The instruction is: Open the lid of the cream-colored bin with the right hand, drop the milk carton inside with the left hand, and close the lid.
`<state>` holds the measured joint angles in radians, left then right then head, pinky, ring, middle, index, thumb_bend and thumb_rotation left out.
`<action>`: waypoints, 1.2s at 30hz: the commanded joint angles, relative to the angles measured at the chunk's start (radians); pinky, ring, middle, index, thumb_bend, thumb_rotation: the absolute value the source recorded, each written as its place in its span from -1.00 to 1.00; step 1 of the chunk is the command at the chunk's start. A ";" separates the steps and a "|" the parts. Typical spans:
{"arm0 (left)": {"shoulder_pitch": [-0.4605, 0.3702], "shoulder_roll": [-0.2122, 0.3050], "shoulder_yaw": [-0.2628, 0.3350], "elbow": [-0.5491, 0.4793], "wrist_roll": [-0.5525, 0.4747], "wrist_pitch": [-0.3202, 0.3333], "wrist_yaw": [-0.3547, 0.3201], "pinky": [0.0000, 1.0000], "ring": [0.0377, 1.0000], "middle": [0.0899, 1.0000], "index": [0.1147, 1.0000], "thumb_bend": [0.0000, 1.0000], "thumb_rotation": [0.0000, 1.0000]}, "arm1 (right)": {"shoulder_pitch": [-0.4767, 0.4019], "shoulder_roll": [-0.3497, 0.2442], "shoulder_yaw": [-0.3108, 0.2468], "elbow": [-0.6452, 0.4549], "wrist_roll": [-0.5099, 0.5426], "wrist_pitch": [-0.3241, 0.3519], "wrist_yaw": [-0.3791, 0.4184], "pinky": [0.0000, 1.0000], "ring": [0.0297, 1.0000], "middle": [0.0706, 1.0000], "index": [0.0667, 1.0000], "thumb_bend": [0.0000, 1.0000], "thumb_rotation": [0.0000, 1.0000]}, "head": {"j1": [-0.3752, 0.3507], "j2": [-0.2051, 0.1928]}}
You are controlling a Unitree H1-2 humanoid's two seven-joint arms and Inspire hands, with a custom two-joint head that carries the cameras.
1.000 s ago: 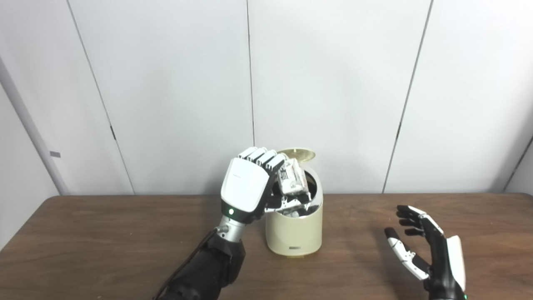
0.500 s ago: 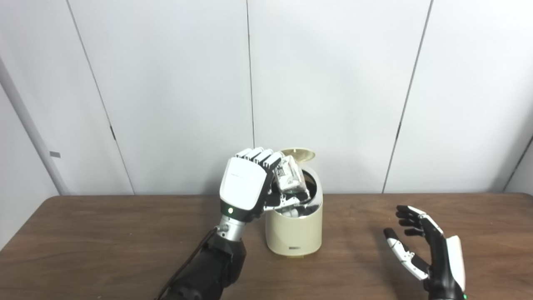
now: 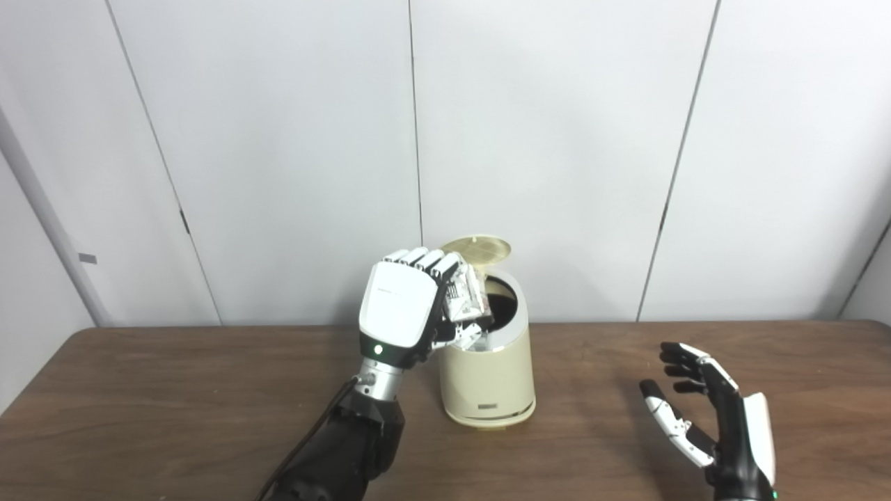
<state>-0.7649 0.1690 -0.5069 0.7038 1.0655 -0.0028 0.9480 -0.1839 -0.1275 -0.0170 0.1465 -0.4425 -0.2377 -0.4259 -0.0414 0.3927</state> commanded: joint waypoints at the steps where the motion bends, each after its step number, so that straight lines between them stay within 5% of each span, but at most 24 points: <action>1: -0.049 0.020 0.003 -0.002 0.001 -0.004 0.020 -0.45 -0.17 -0.21 -0.08 0.01 -1.00 | 0.057 0.037 0.019 0.037 -0.008 -0.014 -0.009 0.16 0.32 0.35 0.39 -0.48 -0.07 | 0.000 0.000; 14: -0.047 0.015 -0.006 0.002 -0.004 -0.054 0.024 -0.41 -0.16 -0.23 -0.08 0.01 -1.00 | 0.052 0.040 0.018 0.041 -0.011 -0.005 -0.006 0.16 0.33 0.36 0.39 -0.50 -0.09 | 0.003 0.003; 23: -0.022 0.014 -0.010 -0.059 -0.013 -0.091 -0.015 -0.42 -0.16 -0.24 -0.07 0.00 -1.00 | 0.044 0.040 0.019 0.058 -0.015 -0.021 -0.018 0.14 0.31 0.35 0.38 -0.50 -0.25 | 0.003 0.002; 31: 0.001 0.020 0.000 -0.109 -0.044 -0.130 -0.067 -0.36 -0.24 -0.21 -0.08 0.04 -1.00 | 0.042 0.042 0.019 0.054 -0.014 -0.013 -0.014 0.14 0.32 0.35 0.38 -0.49 -0.16 | 0.002 0.008; 33: 0.010 0.021 0.003 -0.129 -0.050 -0.128 -0.086 -0.35 -0.23 -0.19 -0.14 0.03 -0.87 | 0.042 0.042 0.019 0.053 -0.012 -0.013 -0.013 0.14 0.32 0.36 0.38 -0.49 -0.16 | 0.002 0.008; 34: 0.015 0.021 0.005 -0.139 -0.053 -0.129 -0.096 -0.35 -0.22 -0.18 -0.12 0.51 -0.61 | 0.041 0.041 0.019 0.054 -0.011 -0.014 -0.012 0.14 0.32 0.36 0.39 -0.48 -0.16 | 0.002 0.009; 36: 0.021 0.021 0.008 -0.150 -0.054 -0.130 -0.107 -0.36 -0.21 -0.15 -0.08 0.90 -0.35 | 0.040 0.040 0.018 0.057 -0.009 -0.016 -0.013 0.13 0.31 0.36 0.38 -0.48 -0.14 | 0.003 0.010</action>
<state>-0.7123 0.1831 -0.5068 0.5841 1.0141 -0.1214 0.8432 -0.1864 -0.1248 -0.0169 0.1492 -0.4526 -0.2363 -0.4304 -0.0383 0.4019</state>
